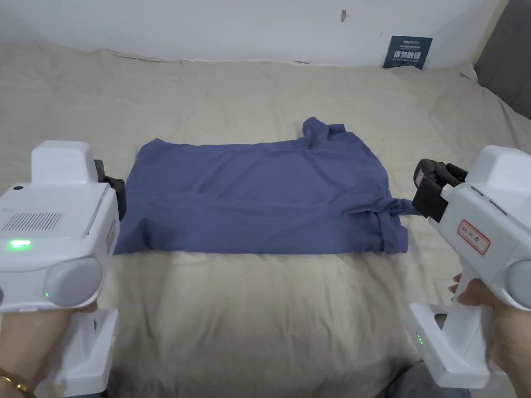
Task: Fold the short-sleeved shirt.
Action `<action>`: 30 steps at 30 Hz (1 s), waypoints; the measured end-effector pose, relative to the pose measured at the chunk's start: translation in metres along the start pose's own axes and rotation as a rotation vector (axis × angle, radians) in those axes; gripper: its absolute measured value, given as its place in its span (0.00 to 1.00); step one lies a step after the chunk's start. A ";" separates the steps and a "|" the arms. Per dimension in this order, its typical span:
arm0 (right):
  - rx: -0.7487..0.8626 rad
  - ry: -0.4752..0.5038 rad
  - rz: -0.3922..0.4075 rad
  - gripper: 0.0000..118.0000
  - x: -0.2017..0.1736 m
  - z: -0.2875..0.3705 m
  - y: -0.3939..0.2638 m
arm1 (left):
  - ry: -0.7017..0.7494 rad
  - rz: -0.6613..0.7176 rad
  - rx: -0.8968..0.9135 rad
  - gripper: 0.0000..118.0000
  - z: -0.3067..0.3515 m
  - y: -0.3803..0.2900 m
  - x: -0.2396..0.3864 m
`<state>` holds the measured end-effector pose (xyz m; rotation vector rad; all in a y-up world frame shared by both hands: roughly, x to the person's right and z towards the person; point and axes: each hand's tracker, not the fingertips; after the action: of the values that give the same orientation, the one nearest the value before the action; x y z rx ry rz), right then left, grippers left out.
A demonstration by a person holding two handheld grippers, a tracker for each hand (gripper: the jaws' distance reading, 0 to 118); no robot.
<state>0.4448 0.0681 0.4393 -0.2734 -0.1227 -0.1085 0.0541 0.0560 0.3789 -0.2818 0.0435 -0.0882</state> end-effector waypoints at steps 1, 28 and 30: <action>-0.008 0.000 -0.004 0.01 0.000 -0.002 0.000 | -0.006 -0.001 -0.012 0.00 -0.003 0.002 -0.001; -0.229 -0.041 0.022 0.01 0.019 -0.094 -0.029 | -0.071 0.101 -0.925 0.55 -0.245 -0.083 -0.015; -0.242 -0.045 0.025 0.01 0.019 -0.100 -0.030 | -0.058 0.101 -0.896 0.45 -0.242 -0.081 -0.010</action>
<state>0.4704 0.0102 0.3544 -0.5193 -0.1510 -0.0920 0.0241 -0.0874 0.1701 -1.1759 0.0372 0.0462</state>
